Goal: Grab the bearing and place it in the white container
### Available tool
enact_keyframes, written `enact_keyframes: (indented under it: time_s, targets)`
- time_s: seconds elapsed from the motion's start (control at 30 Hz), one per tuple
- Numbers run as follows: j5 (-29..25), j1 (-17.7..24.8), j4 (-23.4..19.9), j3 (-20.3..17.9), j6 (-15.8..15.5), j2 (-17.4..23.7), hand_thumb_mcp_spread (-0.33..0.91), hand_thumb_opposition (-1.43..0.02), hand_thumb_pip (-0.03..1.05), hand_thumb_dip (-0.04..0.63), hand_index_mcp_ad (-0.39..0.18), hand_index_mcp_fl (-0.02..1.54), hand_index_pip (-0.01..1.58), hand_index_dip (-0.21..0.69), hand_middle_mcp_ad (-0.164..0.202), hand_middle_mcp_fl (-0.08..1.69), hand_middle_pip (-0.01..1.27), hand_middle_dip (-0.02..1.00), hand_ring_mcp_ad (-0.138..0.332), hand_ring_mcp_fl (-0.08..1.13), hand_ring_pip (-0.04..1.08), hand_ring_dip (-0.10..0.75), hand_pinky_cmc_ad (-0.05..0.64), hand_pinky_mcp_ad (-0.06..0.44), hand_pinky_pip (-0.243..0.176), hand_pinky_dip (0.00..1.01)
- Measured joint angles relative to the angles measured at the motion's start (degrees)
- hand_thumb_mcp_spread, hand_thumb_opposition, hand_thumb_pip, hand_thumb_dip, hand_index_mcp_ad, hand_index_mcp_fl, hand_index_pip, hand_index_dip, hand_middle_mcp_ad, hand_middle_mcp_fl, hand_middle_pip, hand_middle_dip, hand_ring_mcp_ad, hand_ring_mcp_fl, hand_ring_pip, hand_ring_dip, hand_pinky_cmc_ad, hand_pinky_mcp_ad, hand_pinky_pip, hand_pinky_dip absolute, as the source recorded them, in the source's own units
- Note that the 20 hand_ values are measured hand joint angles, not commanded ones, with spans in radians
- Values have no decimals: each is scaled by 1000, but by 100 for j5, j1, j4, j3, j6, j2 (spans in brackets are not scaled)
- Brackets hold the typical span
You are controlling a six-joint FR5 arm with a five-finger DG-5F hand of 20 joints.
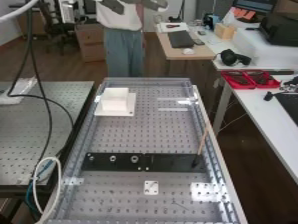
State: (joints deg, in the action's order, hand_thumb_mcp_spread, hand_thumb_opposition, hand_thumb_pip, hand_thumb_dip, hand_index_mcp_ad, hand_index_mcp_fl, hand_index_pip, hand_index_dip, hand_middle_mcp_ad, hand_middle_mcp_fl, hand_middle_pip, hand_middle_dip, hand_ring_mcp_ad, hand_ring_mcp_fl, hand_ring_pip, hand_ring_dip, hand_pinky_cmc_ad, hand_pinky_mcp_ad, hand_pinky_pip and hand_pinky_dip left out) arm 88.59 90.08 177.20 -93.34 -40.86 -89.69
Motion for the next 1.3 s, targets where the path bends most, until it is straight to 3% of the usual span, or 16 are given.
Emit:
enact_keyframes:
  time_s: [0.3,0.67,0.97,1.13,1.3]
  targets:
    - [-201,97,-240,-255,-45,11,215,-635,400,16,24,24,82,145,89,16,126,176,155,0,99,59,330,278,-75,234]
    - [-285,107,-529,-600,160,-68,216,-649,400,17,24,24,80,138,93,24,127,176,162,0,105,65,328,281,-75,241]
    - [743,-472,-780,-817,148,-277,216,-649,400,31,24,24,86,133,93,40,129,176,164,0,103,65,328,281,-75,243]
    - [1182,-761,-1012,-992,-120,-404,215,-651,424,30,21,24,86,133,89,40,126,176,164,0,103,65,328,281,-75,243]
    - [1691,-1100,-1577,-1332,-391,-583,241,-663,452,47,23,58,94,133,91,38,126,176,164,0,103,65,332,281,-75,258]
